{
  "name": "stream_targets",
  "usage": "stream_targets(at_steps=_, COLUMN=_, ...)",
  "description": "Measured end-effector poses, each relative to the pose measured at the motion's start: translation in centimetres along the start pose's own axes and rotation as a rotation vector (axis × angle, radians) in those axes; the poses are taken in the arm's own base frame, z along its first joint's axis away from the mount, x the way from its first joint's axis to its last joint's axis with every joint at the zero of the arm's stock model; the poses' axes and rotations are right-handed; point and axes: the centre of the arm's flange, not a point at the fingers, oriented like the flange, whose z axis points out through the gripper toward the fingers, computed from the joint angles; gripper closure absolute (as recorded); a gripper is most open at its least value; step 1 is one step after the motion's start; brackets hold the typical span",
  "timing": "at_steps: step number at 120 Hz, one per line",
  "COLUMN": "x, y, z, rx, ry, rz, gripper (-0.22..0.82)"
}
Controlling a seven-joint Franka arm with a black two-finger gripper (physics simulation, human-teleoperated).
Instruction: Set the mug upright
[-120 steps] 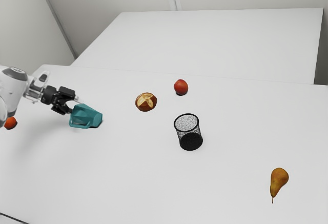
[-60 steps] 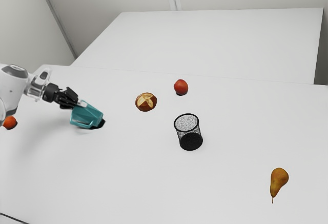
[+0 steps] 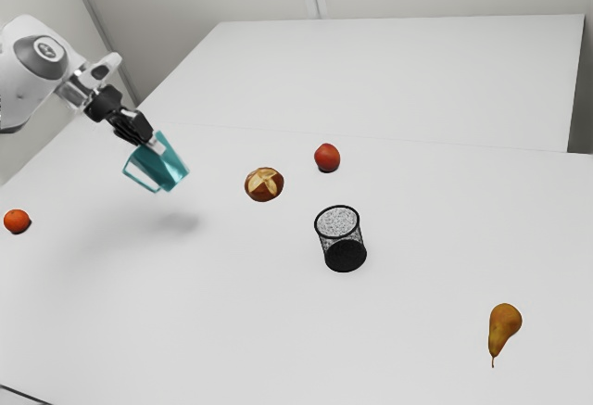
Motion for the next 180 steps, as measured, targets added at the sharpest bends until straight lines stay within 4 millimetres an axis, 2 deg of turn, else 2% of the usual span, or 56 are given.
stream_targets(at_steps=10, x=1.4, y=3.6, z=-0.2, rx=0.128, ry=-0.067, rz=0.047, gripper=0.78)
stream_targets(at_steps=16, x=1.5, y=5.4, z=0.1, rx=0.189, ry=-0.104, rz=0.057, gripper=0.78)
stream_targets(at_steps=26, x=0.2, y=7.7, z=1.2, rx=0.267, ry=-0.147, rz=0.046, gripper=0.78)
stream_targets(at_steps=41, x=-2.1, y=9.3, z=2.6, rx=0.344, ry=-0.156, rz=0.009, gripper=0.78)
stream_targets(at_steps=56, x=-2.9, y=10.0, z=4.6, rx=0.416, ry=-0.149, rz=-0.020, gripper=0.78)
stream_targets(at_steps=88, x=-4.0, y=11.1, z=10.7, rx=0.487, ry=-0.112, rz=-0.087, gripper=0.78)
stream_targets(at_steps=130, x=-4.6, y=8.5, z=15.8, rx=0.517, ry=-0.071, rz=-0.199, gripper=0.78)
stream_targets(at_steps=147, x=-5.1, y=8.2, z=17.0, rx=0.517, ry=-0.072, rz=-0.237, gripper=0.77)
stream_targets(at_steps=155, x=-5.0, y=8.4, z=17.2, rx=0.514, ry=-0.067, rz=-0.247, gripper=0.69)
stream_targets(at_steps=170, x=-4.9, y=9.0, z=17.3, rx=0.511, ry=-0.059, rz=-0.256, gripper=0.42)
stream_targets(at_steps=180, x=-4.7, y=9.5, z=17.1, rx=0.512, ry=-0.051, rz=-0.260, gripper=0.28)
